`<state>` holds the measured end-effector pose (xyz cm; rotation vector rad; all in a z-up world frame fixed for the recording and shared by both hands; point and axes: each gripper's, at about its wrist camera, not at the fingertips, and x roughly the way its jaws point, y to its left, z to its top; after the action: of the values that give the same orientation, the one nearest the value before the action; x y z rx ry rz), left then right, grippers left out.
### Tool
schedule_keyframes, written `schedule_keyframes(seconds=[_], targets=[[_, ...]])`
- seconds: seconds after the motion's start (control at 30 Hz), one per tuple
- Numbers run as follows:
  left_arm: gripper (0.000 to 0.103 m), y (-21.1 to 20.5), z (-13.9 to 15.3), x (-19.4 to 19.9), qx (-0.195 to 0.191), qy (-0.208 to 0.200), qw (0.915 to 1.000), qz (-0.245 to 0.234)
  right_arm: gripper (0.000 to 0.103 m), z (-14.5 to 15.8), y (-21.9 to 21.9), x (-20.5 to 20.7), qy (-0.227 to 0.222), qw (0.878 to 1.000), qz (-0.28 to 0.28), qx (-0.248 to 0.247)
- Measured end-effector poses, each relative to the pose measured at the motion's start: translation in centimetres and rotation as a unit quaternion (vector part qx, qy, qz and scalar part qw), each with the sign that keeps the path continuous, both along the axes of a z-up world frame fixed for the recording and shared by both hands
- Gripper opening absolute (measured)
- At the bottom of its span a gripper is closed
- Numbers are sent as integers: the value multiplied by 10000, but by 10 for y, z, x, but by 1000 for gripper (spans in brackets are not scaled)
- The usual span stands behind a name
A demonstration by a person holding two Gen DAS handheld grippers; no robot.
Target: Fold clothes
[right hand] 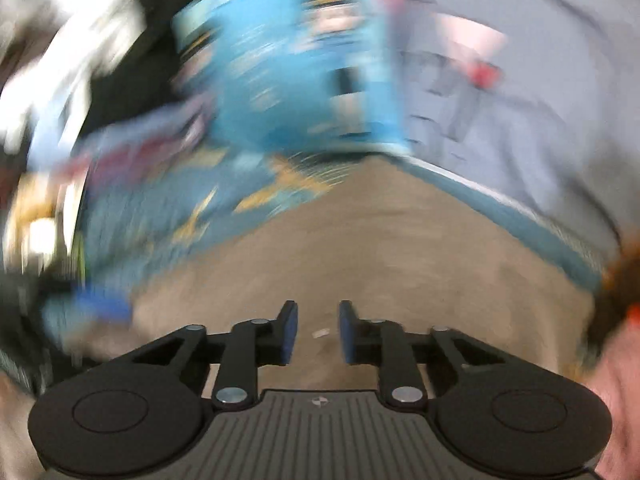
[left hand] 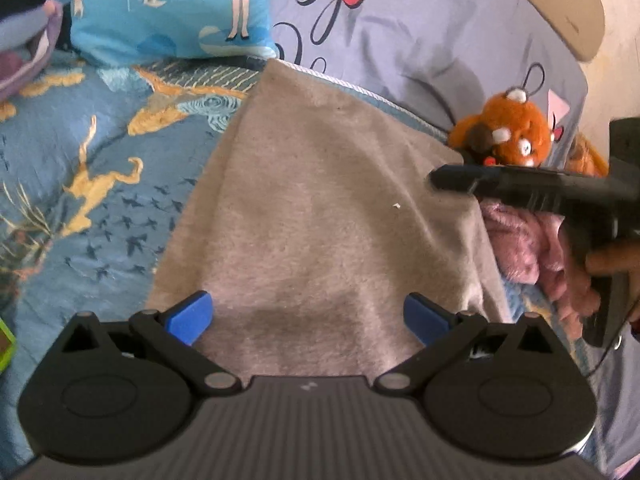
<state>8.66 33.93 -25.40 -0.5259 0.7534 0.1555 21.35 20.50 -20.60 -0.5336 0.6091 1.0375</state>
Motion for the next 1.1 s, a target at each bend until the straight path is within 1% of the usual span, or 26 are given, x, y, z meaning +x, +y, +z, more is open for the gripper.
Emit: schedule_keyframes(seconds=[0.07,0.13,0.27,0.33,0.4,0.43,0.47,0.53,0.6,0.67,0.7,0.73,0.77,0.8,0.83,0.87,0.9,0.93,0.97,1.0,1.03,1.07,1.1], targets=[[103,-2,1,-1,68,10,10000,-48,12,-14,15,-13,-428,9981,106,-427],[103,-2,2,-3,22,1,10000,-62,12,-27,23,-15,-778,9938,-17,-788],[103,4,1,-4,-153,6,9999,14,9,-44,29,-8,-981,9894,-291,-1031],[103,6,0,-5,-181,7,9998,43,9,-48,27,-8,-998,9890,-258,-1058],[103,7,0,-5,-193,14,9998,49,4,-49,27,-10,-1021,9886,-205,-1092],[103,6,0,-5,-193,20,9998,45,0,-49,28,-11,-1051,9881,-184,-1105],[103,6,0,-5,-191,25,9998,40,0,-47,28,-12,-1094,9877,-197,-1103],[103,5,1,-5,-173,31,9998,24,0,-36,22,-15,-1222,9867,-406,-992],[103,5,2,-5,-169,25,9999,16,0,-16,1,-16,-1353,9844,-820,-772],[103,6,5,-5,-190,-16,9998,27,0,9,-33,-16,-1468,9767,-1474,-533],[103,7,6,-6,-199,-37,9998,35,0,21,-56,-17,-1515,9688,-1915,-433],[103,8,7,-6,-201,-54,9998,44,0,32,-83,-18,-1588,9568,-2409,-365],[103,9,8,-7,-202,-69,9998,54,0,42,-111,-20,-1680,9401,-2950,-323],[103,9,9,-8,-193,-73,9998,69,4,49,-144,-23,-1815,9135,-3624,-355],[103,10,10,-8,-182,-75,9998,88,18,52,-177,-26,-1880,8807,-4314,-535],[103,11,11,-9,-174,-78,9998,106,43,50,-207,-29,-1808,8489,-4889,-875],[103,12,12,-10,-175,-84,9997,122,53,49,-237,-32,-1726,8123,-5437,-1210],[103,13,13,-11,-176,-90,9997,137,52,47,-267,-35,-1635,7713,-5956,-1538],[103,14,15,-12,-186,-102,9997,153,46,45,-297,-38,-1534,7260,-6441,-1857],[103,15,16,-14,-223,-135,9995,172,45,44,-319,-44,-1397,7022,-6694,-1984],[103,17,18,-15,-256,-166,9993,193,45,47,-324,-55,-1242,7209,-6588,-1758],[103,18,19,-16,-260,-178,9993,221,47,50,-324,-65,-1140,7424,-6440,-1451],[103,20,19,-17,-212,-149,9993,260,47,52,-321,-71,-1035,7611,-6293,-1186]])
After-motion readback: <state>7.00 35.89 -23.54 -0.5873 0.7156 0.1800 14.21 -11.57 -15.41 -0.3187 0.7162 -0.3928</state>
